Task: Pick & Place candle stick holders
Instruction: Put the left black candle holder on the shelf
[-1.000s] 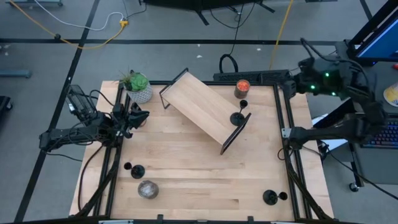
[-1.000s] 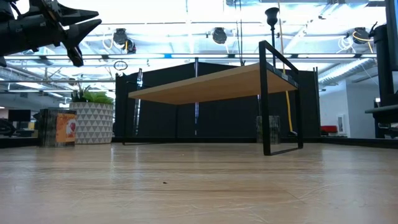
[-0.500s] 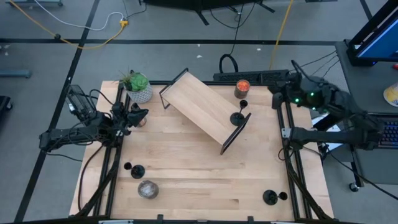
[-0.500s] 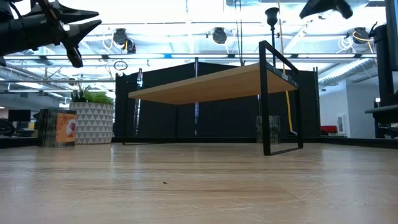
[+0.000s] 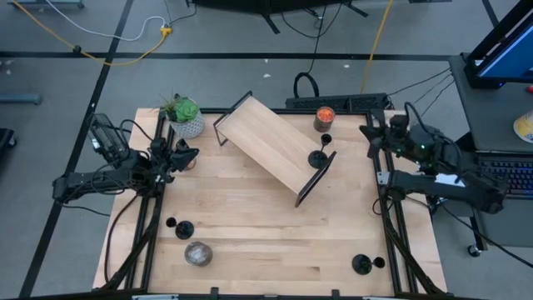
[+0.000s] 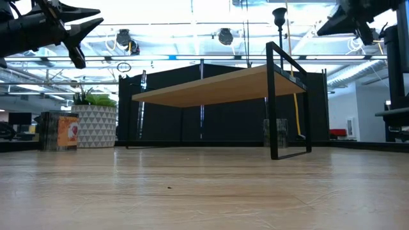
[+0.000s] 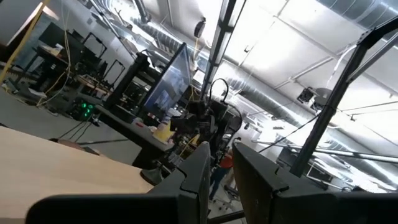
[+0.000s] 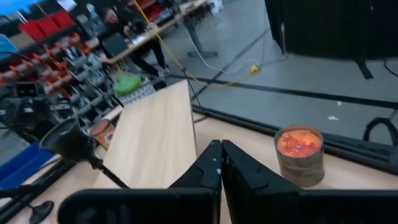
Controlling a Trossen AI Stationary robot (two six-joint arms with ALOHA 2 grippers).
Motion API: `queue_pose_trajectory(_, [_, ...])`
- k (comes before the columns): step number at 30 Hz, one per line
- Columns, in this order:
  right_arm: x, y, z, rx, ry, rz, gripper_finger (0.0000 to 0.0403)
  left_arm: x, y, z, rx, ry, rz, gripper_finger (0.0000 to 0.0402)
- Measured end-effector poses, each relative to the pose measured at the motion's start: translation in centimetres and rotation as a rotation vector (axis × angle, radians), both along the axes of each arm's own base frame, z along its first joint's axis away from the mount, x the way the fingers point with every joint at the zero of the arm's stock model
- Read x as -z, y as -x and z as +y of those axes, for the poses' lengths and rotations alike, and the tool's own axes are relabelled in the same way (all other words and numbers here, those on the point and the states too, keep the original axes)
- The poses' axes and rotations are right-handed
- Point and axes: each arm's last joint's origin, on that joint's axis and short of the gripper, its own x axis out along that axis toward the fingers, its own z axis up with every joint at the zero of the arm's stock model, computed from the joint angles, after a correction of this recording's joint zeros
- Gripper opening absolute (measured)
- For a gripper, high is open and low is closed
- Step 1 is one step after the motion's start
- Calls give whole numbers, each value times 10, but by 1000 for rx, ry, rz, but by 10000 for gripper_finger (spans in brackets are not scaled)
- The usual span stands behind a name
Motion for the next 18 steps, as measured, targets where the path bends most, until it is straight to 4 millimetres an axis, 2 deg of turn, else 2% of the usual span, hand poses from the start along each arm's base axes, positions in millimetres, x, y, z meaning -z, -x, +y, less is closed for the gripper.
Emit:
queue_pose_trajectory(5, [15, 11, 7, -87, 28, -45, 0, -1, 1, 1, -8, 48, -24, 72])
queue_pose_trajectory(8, [24, 16, 9, -121, 55, -83, 0, -4, 2, 1, -31, 13, -45, 72])
queue_pose_trajectory(18, [67, 17, 11, -159, 88, -162, 0, -13, 3, 0, -25, 0, -48, 72])
